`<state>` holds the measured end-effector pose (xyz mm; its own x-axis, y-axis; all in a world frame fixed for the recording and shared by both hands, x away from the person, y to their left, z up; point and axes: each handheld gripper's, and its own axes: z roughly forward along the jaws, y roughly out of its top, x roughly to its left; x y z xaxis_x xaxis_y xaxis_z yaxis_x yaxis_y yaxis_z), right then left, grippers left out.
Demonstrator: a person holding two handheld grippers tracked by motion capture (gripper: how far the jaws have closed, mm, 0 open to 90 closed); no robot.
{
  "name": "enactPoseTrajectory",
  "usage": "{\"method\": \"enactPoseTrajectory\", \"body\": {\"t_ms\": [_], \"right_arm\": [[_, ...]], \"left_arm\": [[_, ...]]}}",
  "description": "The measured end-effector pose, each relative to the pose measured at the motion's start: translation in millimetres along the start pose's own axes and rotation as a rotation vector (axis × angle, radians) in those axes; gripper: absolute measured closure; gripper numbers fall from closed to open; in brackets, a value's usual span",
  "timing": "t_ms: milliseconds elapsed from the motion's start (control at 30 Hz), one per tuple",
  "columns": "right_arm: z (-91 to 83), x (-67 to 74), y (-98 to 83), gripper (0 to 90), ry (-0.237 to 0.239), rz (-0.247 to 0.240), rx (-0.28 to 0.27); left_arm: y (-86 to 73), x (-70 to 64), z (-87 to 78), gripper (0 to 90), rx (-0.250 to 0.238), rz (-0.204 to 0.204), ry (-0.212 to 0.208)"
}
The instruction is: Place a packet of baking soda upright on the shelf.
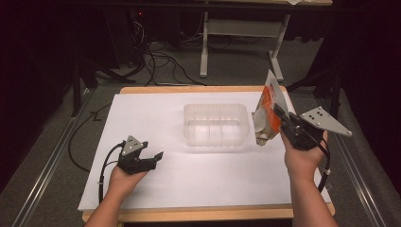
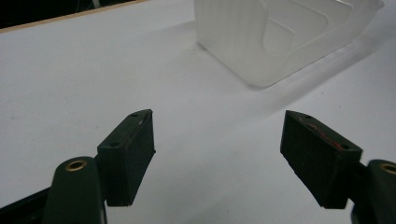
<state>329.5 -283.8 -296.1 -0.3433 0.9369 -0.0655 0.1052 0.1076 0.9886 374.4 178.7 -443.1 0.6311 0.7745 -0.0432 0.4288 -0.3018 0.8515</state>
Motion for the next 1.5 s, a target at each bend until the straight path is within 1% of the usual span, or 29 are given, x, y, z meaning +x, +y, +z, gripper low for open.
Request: {"method": "enactPoseTrajectory", "body": {"t_ms": [33, 100, 133, 167, 200, 267, 333, 367, 500, 667, 767, 800, 833, 867, 900, 1033, 1067, 1167, 1333, 1400, 1433, 1467, 1500], "right_arm": [[0.0, 0.0, 0.0, 90.0, 0.0, 0.0, 0.0], [3.4, 4.8, 2.4, 90.0, 0.01, -0.004, -0.002], [7.7, 10.5, 4.2, 90.0, 0.023, -0.004, -0.003], [7.7, 10.5, 4.2, 90.0, 0.023, -0.004, -0.003], [12.7, 16.3, 5.3, 90.0, 0.032, -0.006, -0.002], [15.0, 18.2, 5.6, 90.0, 0.036, -0.008, -0.004], [23.3, 27.8, 6.7, 90.0, 0.054, -0.009, -0.003], [23.3, 27.8, 6.7, 90.0, 0.054, -0.009, -0.003], [33.4, 38.5, 8.2, 90.0, 0.074, -0.011, -0.004], [45.0, 50.3, 9.6, 90.0, 0.1, -0.016, -0.003], [51.8, 56.8, 10.0, 90.0, 0.111, -0.02, 0.001], [53.4, 58.2, 9.9, 90.0, 0.116, -0.023, 0.001], [55.6, 60.6, 10.2, 90.0, 0.119, -0.019, 0.002], [59.7, 64.5, 10.6, 90.0, 0.127, -0.023, 0.003], [59.7, 64.5, 10.6, 90.0, 0.127, -0.023, 0.003], [67.1, 71.5, 11.3, 90.0, 0.138, -0.025, 0.004], [71.7, 75.3, 11.3, 90.0, 0.146, -0.023, 0.004], [75.3, 78.4, 11.1, 90.0, 0.15, -0.018, 0.007], [90.1, 87.5, 9.0, 90.0, 0.165, -0.015, 0.017], [97.0, 90.9, 7.8, 90.0, 0.173, -0.017, 0.018], [100.0, 92.9, 7.2, 90.0, 0.176, -0.013, 0.021], [103.2, 94.8, 6.7, 90.0, 0.178, -0.011, 0.024], [106.5, 96.5, 6.3, 90.0, 0.18, -0.013, 0.028]], "left_arm": [[0.0, 0.0, -0.1, 26.5, -0.001, -0.001, 0.0], [0.1, 0.3, -0.3, 26.5, -0.002, -0.001, -0.001], [0.1, 0.4, -0.4, 26.5, -0.002, -0.002, -0.001], [0.1, 0.5, -0.5, 26.5, -0.002, -0.002, 0.0], [0.1, 0.7, -0.7, 26.5, -0.003, -0.001, 0.0], [0.2, 0.8, -1.2, 26.5, -0.004, -0.001, 0.0], [0.3, 0.9, -1.6, 26.5, -0.006, 0.0, 0.0], [0.3, 1.0, -1.9, 26.5, -0.006, -0.001, 0.0], [0.4, 1.6, -2.3, 26.5, -0.009, -0.004, -0.002], [0.5, 2.1, -2.7, 26.5, -0.013, -0.003, 0.006], [0.6, 2.2, -3.0, 26.6, -0.013, -0.002, 0.005], [0.5, 2.0, -2.7, 26.5, -0.013, -0.004, -0.002], [0.5, 2.1, -2.7, 26.5, -0.013, -0.004, -0.003], [0.7, 2.3, -3.0, 26.5, -0.013, -0.001, 0.003], [0.6, 2.3, -2.7, 26.5, -0.013, -0.004, -0.004], [0.6, 2.9, -2.4, 26.5, -0.016, -0.008, -0.003], [0.5, 2.9, -2.3, 26.5, -0.017, -0.008, -0.002], [0.7, 2.9, -2.5, 26.5, -0.019, -0.008, -0.003], [0.6, 2.5, -2.2, 26.6, -0.014, -0.009, -0.007], [0.7, 1.9, -2.3, 26.6, -0.011, -0.002, -0.001], [0.8, 2.6, -1.9, 26.6, -0.009, 0.014, -0.004], [0.8, 2.3, -1.9, 26.5, -0.008, 0.018, -0.004], [0.5, 0.7, -1.5, 26.5, -0.01, 0.0, -0.011]]}}
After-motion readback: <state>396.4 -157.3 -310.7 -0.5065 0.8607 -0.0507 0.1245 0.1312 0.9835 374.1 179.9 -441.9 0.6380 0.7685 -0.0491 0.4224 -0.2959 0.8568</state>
